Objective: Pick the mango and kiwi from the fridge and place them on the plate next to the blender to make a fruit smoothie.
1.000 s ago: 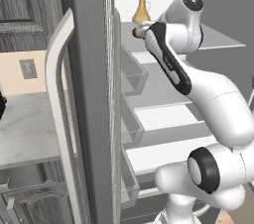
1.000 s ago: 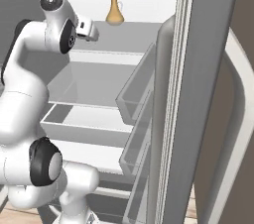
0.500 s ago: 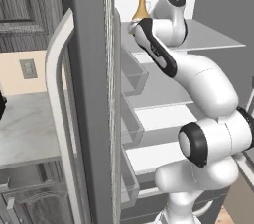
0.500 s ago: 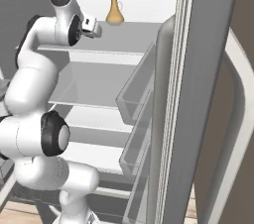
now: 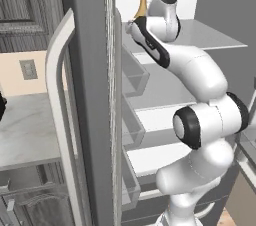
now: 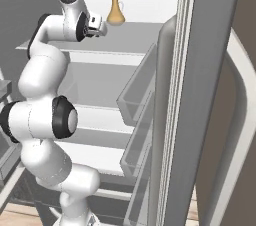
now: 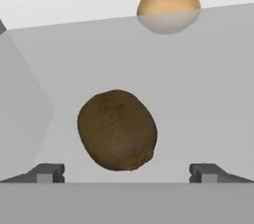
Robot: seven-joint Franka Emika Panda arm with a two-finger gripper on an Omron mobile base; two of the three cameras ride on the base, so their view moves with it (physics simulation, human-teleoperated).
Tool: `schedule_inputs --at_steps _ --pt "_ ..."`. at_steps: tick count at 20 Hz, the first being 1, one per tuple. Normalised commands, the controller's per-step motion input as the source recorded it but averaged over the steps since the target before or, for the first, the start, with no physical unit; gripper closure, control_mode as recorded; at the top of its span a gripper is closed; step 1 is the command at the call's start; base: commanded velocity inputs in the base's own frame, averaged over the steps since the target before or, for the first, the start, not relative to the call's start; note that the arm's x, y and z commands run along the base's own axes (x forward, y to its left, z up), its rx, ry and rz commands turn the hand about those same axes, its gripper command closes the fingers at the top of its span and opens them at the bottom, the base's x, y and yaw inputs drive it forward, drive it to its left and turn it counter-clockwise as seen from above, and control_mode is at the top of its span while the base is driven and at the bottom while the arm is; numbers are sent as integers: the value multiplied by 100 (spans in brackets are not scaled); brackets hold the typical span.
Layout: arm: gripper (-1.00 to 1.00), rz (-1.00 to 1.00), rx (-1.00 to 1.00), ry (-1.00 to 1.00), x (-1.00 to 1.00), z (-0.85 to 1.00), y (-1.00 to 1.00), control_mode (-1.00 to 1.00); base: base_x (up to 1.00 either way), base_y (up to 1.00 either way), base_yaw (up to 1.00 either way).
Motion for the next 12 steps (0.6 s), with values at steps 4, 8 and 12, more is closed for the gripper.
schedule_inputs --at_steps 4,8,12 --pt "-100 0 -4 0 34 -15 9 -100 0 0 0" --pt "-100 0 -5 0 27 -19 15 -100 0 0 0" --pt "100 0 -6 0 11 -30 15 -100 0 0 0"
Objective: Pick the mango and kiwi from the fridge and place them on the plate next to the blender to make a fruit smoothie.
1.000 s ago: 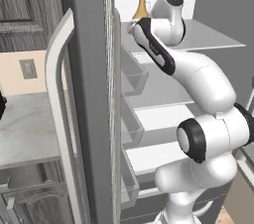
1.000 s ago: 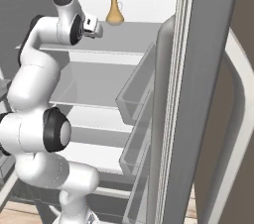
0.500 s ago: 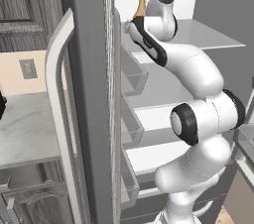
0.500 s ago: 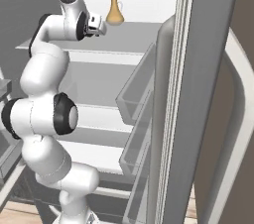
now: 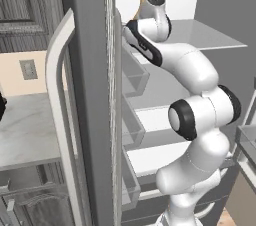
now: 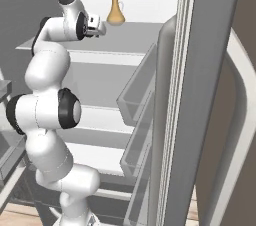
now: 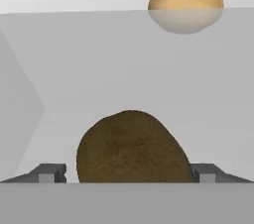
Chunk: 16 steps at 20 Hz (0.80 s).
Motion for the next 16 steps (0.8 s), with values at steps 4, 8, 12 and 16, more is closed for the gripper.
schedule_inputs --at_steps 4,8,12,16 --pt "100 0 -5 0 13 -21 14 -100 0 0 0" --pt "100 2 0 -8 2 -5 0 -100 0 0 0" --pt "100 3 1 -13 -79 0 -2 -100 0 0 0" --pt "100 0 5 -15 -100 0 -24 -100 0 0 0"
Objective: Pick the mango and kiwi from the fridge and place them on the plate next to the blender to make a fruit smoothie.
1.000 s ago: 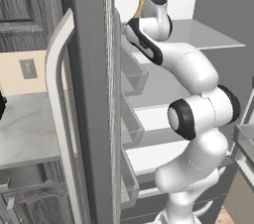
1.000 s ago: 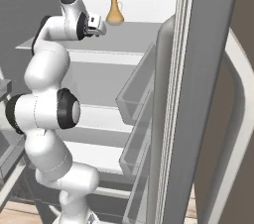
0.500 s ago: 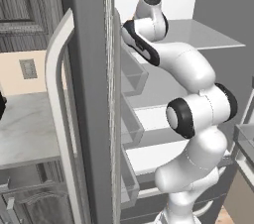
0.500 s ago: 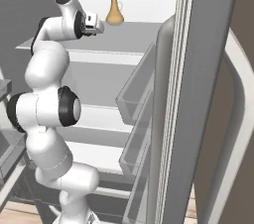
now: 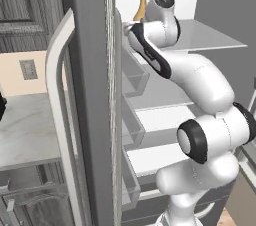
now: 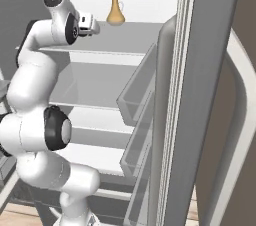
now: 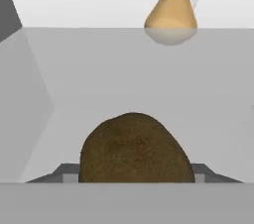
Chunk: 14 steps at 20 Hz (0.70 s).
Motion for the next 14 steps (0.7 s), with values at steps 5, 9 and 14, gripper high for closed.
schedule_inputs --at_steps 5,9,14 --pt "100 0 6 -9 -100 0 -33 -100 0 0 0" --pt "100 0 6 -1 -100 9 -34 -100 0 0 0" --pt "100 0 2 0 -100 9 -28 -100 0 0 0"
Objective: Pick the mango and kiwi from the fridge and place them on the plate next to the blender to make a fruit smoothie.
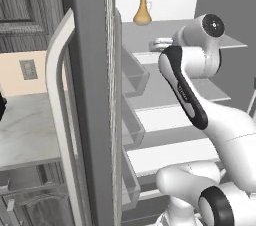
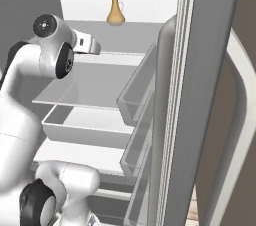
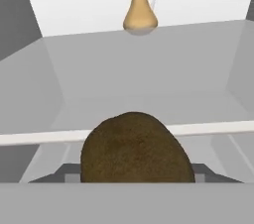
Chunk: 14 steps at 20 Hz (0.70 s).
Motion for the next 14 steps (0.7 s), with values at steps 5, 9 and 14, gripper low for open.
schedule_inputs --at_steps 5,9,14 --pt "100 0 1 4 -100 0 -19 -100 0 0 0" --pt "100 0 0 7 -97 -24 -12 -100 0 0 0" --pt "100 0 0 13 -73 -57 -1 -100 0 0 0"
